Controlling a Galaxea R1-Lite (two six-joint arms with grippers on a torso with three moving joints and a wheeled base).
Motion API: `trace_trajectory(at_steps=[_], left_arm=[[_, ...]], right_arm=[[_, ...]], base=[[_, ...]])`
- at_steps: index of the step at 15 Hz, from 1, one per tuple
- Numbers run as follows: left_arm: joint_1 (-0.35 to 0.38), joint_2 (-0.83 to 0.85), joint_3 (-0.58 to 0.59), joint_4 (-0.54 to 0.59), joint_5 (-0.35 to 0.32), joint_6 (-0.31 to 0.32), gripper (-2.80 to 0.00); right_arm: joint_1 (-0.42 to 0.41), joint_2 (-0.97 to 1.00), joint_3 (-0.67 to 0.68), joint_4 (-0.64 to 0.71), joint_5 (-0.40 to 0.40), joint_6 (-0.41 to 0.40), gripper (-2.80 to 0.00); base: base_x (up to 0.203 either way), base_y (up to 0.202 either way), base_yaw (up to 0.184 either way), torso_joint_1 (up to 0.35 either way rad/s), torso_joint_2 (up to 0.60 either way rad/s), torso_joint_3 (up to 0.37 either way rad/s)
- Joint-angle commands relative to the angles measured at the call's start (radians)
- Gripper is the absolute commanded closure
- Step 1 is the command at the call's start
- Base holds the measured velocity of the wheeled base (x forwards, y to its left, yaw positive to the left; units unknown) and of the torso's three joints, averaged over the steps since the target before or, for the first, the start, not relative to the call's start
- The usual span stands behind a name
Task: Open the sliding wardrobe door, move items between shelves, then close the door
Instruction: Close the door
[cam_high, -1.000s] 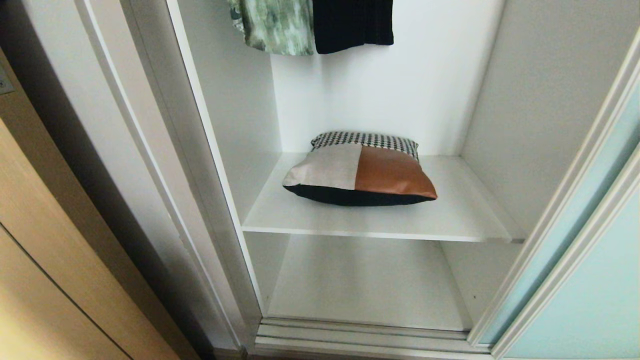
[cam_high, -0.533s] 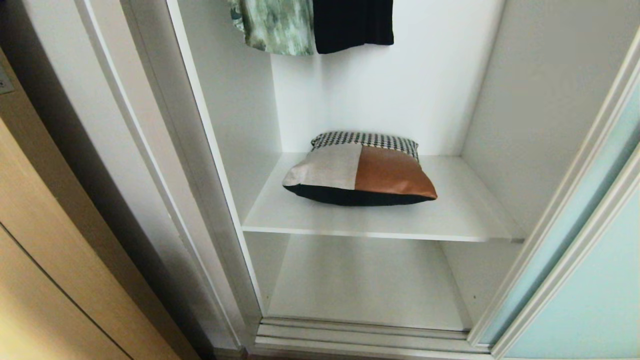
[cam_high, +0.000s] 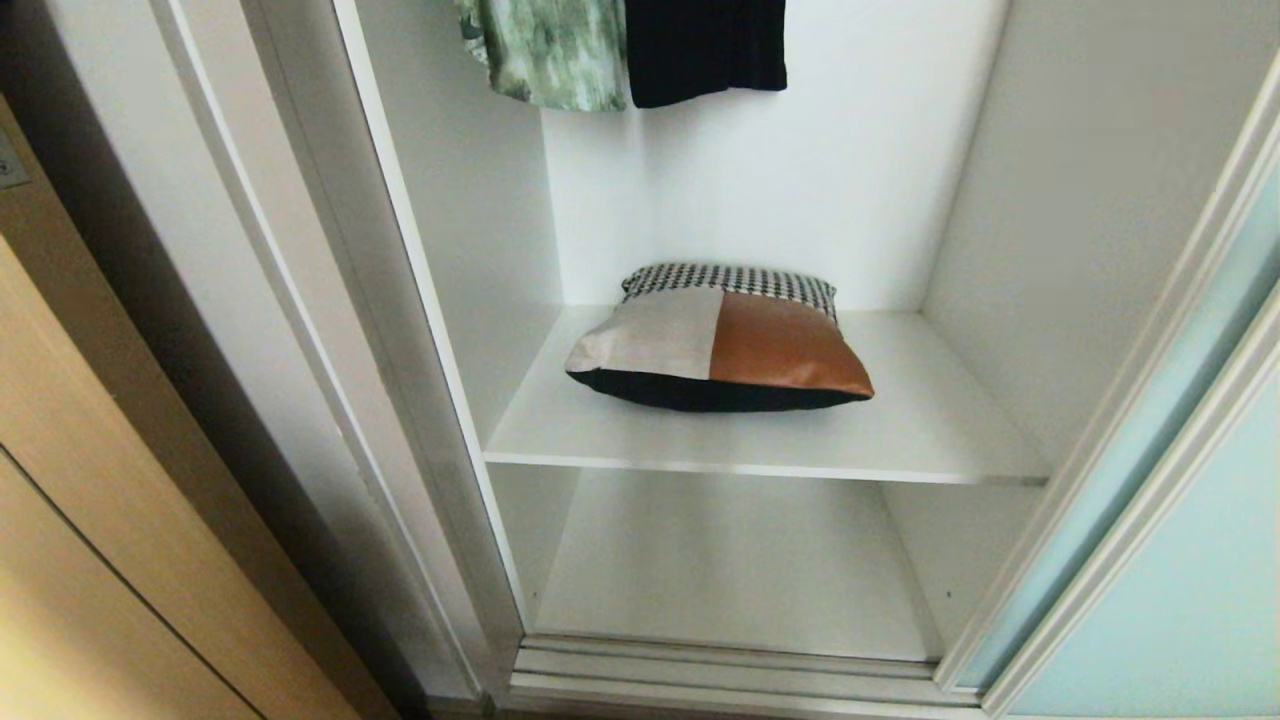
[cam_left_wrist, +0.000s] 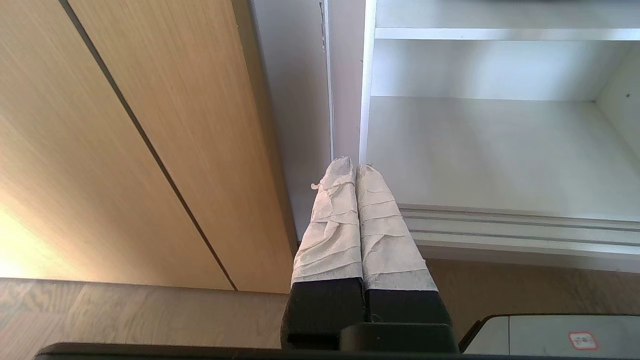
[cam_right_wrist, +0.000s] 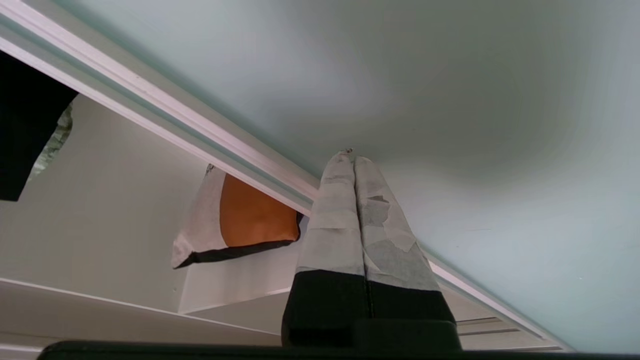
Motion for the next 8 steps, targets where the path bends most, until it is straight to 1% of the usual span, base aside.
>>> trace_trajectory(at_steps=[1,4,8], left_arm=[[0.000,0.002,0.000,0.001,0.000,0.001,0.00],[0.000,0.002,0.000,0.001,0.000,0.001,0.00],[0.001,0.002,0.000,0.001,0.000,0.001,0.00]], right_arm=[[0.018,0.001,0.004,0.001,0.004,0.003,0.00],[0.040,0.003,0.001,-0.001,0.004,0.002,0.00],[0.101,-0.043,0.030,0.003,0.002,0.002,0.00]], base=[[0.000,0.000,0.000,0.000,0.00,0.000],[0.000,0.000,0.000,0.000,0.00,0.000],[0.000,0.000,0.000,0.000,0.00,0.000]])
